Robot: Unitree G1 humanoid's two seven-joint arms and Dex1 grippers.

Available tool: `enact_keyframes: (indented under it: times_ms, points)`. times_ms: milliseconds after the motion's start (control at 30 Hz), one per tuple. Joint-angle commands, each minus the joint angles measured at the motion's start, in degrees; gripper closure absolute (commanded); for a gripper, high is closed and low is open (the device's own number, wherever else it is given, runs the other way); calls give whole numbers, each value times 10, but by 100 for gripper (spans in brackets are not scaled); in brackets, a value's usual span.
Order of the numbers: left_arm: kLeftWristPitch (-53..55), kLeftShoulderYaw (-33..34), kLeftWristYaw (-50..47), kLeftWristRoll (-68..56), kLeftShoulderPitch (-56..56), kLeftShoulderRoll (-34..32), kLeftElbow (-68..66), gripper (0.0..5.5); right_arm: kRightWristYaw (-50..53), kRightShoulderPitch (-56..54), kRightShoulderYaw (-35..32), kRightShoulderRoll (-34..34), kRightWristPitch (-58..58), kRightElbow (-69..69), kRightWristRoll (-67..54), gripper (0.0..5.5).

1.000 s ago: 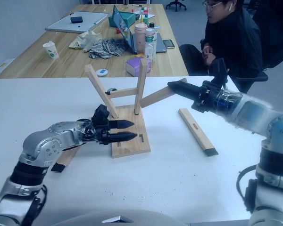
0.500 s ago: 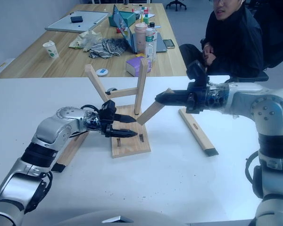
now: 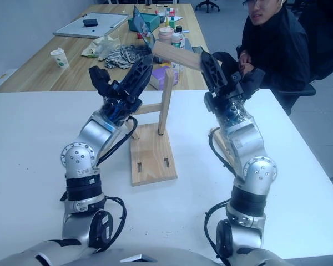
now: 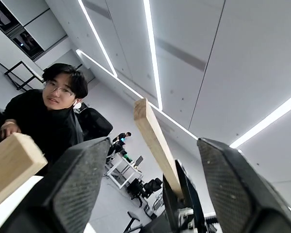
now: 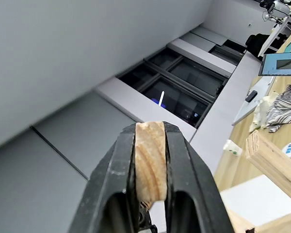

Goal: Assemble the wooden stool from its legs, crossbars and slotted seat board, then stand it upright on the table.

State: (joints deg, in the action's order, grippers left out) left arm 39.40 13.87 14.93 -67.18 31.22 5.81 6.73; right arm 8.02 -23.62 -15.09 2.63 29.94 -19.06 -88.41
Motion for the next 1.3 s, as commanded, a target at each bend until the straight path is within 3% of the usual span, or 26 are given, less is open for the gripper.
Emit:
enact_keyframes:
  times_ms: [33,467,1033,1300]
  points:
    - [-18,-1,-21,-4,25,19,-17,220,20,-11,10,-17,-18,-16,0,510]
    - [-32,18,-55,-49,62,36,-66,220,24,6,46,-24,-20,-25,0,510]
    - [-33,-5,-95,-123,71,35,-21,496,21,10,56,-17,-16,-26,0,510]
    - [-38,-11,-103,-128,74,25,-28,509,22,12,60,-23,-19,-29,3,510]
